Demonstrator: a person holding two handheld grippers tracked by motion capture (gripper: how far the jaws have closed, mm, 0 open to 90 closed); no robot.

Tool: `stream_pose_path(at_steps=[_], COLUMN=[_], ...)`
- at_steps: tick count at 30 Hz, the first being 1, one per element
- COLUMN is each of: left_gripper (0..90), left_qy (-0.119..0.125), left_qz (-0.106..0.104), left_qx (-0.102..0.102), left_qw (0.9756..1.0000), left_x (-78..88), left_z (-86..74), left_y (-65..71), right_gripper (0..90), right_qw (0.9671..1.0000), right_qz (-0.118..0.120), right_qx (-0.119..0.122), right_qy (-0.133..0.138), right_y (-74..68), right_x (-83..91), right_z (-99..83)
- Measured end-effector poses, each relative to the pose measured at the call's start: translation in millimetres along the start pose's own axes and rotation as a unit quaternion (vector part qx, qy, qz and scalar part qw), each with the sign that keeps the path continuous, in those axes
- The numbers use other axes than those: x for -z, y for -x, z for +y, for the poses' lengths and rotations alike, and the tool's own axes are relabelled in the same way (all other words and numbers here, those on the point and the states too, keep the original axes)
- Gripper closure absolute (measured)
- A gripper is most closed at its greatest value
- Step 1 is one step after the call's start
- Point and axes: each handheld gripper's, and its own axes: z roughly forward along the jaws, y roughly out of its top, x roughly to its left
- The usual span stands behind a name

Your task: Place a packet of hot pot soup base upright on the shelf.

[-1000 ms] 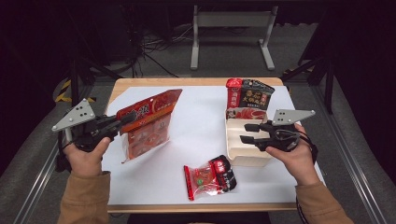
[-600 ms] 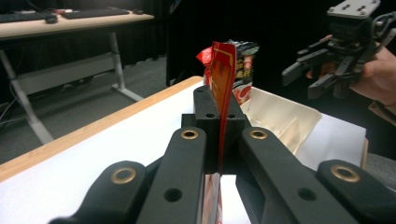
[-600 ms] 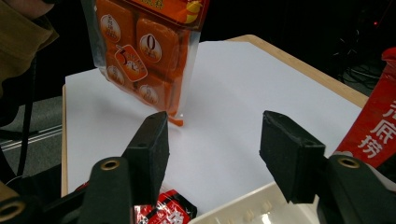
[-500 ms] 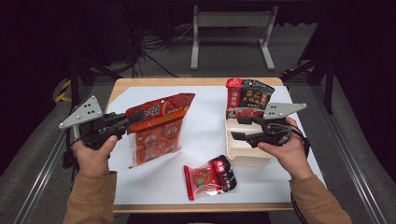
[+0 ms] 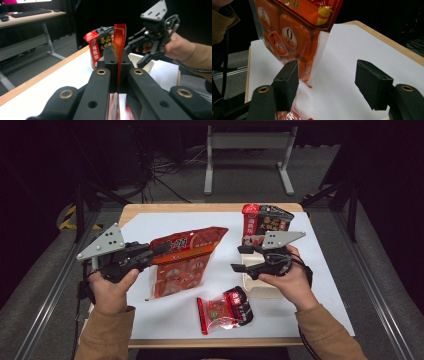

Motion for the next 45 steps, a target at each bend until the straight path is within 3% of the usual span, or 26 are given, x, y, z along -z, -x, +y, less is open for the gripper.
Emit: stream_pose_path(at_steps=[7,24,45], left_gripper=[90.0,90.0,90.0], left_qy=[0.003,0.001,0.022], left_qz=[-0.021,-0.045,-0.067], left_qx=[-0.004,-0.006,0.003], left_qw=[0.9998,0.999,0.9975], left_x=[-5.7,-18.8,-16.6], left_z=[2.3,0.1,-0.6], left_y=[5.5,8.3,7.7], right_gripper=[33.6,30.8,27.3], right_qw=[0.9998,0.9979,0.9946], right_qz=[0.013,0.042,0.068], right_qx=[0.015,0.049,0.078], right_qy=[0.001,0.002,0.01], right_y=[-5.4,-15.5,-16.9], right_x=[-15.8,-45.8,-61.6], right_z=[7.3,11.7,6.7])
